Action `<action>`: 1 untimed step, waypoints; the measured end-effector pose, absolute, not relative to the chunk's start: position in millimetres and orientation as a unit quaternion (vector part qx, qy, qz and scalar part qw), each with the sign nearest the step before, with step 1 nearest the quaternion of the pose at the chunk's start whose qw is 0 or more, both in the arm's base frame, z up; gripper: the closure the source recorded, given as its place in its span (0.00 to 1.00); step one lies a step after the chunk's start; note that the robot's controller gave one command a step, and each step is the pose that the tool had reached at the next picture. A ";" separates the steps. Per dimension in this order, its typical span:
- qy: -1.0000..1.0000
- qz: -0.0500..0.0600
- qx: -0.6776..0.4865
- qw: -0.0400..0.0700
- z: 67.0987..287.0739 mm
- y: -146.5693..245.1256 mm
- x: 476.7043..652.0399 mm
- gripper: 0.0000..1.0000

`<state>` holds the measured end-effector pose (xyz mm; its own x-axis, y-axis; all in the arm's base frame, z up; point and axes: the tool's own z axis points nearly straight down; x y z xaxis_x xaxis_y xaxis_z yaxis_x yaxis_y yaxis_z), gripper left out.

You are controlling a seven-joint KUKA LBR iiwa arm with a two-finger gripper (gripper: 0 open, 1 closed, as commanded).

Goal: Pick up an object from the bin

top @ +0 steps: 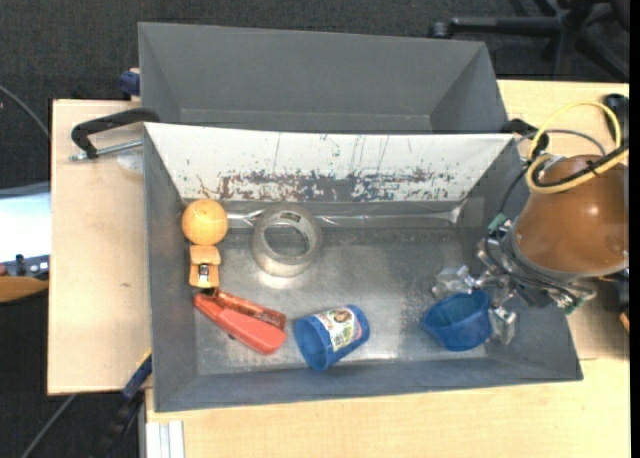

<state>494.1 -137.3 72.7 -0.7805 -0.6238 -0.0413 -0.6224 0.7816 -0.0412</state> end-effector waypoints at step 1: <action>0.943 -0.013 -0.330 0.027 72.9 -137.1 494.3 1.00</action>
Offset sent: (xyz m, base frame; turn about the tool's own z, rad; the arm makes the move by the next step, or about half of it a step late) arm 0.0001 0.0001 0.0629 0.0000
